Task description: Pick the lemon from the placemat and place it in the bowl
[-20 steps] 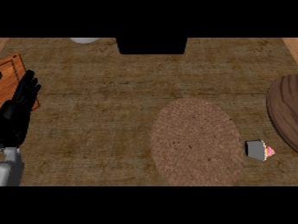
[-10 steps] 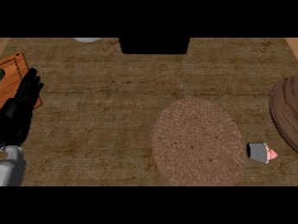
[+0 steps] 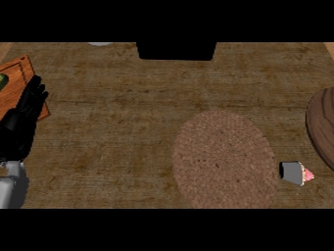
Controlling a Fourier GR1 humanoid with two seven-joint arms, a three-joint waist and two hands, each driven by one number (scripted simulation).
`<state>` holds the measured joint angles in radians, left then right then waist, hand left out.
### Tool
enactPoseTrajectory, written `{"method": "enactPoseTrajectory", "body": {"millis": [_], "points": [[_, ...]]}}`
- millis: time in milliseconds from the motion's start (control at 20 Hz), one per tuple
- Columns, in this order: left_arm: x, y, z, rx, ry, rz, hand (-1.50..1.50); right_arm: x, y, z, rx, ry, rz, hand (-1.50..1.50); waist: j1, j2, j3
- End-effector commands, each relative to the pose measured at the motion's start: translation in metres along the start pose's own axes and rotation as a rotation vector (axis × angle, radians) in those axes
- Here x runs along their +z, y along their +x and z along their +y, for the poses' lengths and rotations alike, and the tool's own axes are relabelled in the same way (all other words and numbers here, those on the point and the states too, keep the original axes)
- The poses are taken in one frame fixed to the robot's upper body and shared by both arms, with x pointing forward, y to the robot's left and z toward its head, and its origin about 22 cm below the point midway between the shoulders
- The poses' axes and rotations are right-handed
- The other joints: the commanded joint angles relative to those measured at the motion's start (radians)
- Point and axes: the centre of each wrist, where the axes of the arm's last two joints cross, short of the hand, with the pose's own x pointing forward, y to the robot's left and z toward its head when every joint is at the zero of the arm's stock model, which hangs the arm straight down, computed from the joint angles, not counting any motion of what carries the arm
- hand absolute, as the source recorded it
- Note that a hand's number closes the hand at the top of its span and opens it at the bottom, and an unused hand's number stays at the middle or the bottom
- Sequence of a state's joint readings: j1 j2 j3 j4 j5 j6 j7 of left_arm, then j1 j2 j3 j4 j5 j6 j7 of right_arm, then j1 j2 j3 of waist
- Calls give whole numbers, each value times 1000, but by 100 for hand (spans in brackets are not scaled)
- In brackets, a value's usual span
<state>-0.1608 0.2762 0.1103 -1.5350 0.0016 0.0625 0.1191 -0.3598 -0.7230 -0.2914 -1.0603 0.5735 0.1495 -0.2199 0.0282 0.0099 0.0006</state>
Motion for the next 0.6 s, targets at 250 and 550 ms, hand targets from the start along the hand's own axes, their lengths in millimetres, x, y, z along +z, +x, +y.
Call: {"method": "enactPoseTrajectory", "body": {"millis": [250, 550], "points": [[-4, 2, 6, 6, 0, -8, 0, -13, -48, 24, -114, 202, 8, -150, -1, -1, 2], [-2, 6, 1, 12, 10, 15, 0, -13, -60, 9, -615, -7, -73, -150, -17, -7, 4]]}}
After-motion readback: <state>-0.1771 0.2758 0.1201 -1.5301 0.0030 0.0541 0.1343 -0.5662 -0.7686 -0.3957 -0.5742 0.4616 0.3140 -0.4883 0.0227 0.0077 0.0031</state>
